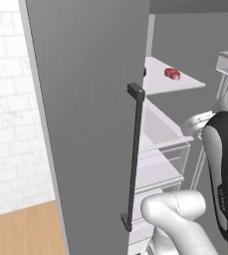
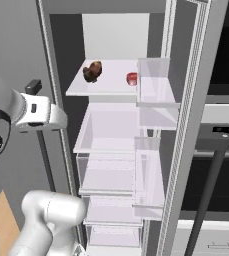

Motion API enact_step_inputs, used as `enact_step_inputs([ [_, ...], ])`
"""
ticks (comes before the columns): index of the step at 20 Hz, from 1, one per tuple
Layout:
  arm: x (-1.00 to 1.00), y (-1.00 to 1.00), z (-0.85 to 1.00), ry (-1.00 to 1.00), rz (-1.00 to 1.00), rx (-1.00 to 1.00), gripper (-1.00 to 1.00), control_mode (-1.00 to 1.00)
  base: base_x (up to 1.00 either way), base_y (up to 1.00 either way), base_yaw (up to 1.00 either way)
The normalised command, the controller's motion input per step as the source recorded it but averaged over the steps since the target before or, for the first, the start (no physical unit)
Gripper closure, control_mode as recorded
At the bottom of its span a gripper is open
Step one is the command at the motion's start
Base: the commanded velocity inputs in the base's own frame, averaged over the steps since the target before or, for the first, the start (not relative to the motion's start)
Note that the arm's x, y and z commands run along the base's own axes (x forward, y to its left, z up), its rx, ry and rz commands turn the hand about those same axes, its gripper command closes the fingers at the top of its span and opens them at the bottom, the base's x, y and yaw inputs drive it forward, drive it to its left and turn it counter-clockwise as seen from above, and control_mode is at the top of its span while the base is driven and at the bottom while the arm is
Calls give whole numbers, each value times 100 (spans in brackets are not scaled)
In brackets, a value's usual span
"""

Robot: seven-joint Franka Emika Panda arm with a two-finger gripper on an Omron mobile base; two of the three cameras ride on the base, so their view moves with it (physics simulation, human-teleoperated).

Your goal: Place one cucumber and one steak in each tupperware on the nearby counter, to pack two identical lunches.

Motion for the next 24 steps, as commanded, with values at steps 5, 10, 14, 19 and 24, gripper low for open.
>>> enact_step_inputs([
  [5, 50, -27, 32, -16, -13, 9, -100, -100, 0, 0, 0],
  [10, 62, -35, 27, -12, -10, 14, -100, -100, 0, 0, 0],
  [14, 74, -26, 15, -5, -8, 9, -100, -100, 0, 0, 0],
  [19, 66, -31, 10, 0, -2, 1, -100, -100, 0, 0, 0],
  [24, 50, -25, 0, 0, -1, 0, -100, -100, 0, 0, 0],
])
